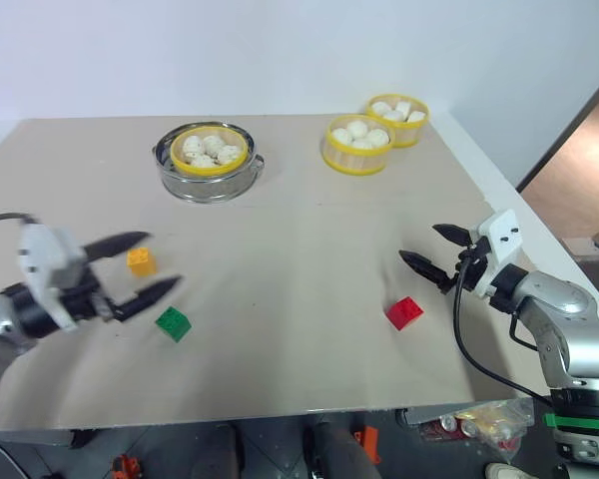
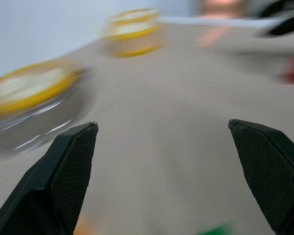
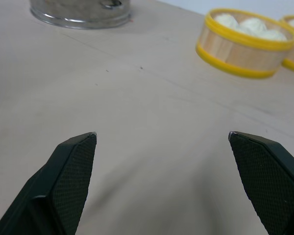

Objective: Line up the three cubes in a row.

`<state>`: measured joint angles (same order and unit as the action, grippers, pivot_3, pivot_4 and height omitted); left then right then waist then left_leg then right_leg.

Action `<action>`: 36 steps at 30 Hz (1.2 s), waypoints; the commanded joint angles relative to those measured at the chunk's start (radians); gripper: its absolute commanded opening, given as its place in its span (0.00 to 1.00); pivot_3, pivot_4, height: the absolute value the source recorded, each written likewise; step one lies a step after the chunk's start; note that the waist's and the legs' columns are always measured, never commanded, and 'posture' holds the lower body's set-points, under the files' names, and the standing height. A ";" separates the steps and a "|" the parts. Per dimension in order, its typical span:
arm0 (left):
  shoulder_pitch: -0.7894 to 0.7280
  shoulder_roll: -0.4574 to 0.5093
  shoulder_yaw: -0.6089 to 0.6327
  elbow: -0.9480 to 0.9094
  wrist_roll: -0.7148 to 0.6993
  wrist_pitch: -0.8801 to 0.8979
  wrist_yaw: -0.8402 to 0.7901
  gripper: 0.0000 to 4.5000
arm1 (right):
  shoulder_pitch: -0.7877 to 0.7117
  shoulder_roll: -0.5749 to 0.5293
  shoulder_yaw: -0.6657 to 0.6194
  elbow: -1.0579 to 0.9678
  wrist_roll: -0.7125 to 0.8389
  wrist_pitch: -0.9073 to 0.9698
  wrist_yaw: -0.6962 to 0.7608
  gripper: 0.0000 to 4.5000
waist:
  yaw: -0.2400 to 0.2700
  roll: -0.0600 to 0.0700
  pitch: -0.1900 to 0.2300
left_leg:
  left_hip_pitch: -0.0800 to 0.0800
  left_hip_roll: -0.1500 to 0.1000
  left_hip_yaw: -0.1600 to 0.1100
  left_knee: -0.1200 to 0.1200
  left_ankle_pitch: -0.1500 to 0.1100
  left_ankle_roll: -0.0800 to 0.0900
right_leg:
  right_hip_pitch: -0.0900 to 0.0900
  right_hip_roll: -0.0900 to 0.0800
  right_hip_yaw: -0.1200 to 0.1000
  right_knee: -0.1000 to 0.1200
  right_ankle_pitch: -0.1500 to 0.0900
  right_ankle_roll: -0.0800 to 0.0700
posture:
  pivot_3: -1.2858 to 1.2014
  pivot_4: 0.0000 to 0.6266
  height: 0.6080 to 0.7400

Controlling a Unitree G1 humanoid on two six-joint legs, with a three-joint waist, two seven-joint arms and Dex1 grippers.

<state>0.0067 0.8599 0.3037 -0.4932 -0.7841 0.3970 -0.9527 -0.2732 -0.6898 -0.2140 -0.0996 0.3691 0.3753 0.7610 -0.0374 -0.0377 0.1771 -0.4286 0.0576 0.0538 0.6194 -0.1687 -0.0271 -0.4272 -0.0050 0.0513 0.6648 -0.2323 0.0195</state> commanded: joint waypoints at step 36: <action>-0.281 -0.204 -0.441 0.130 0.276 -0.082 -0.200 1.00 | 0.429 0.177 0.056 -0.414 -0.032 0.133 -0.259 0.79 | -0.006 0.001 0.000 | 0.000 0.004 -0.003 0.004 -0.001 0.000 | 0.002 0.009 0.005 0.001 0.000 -0.001 | 0.52 0.24 1.00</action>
<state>-0.2805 0.6518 -0.1429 -0.3435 -0.5120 0.3315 -1.1470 0.1582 -0.5178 -0.1543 -0.5032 0.3197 0.5184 0.4971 -0.0434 -0.0370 0.1768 -0.4283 0.0612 0.0505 0.6237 -0.1693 -0.0273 -0.4249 0.0041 0.0560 0.6659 -0.2320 0.0185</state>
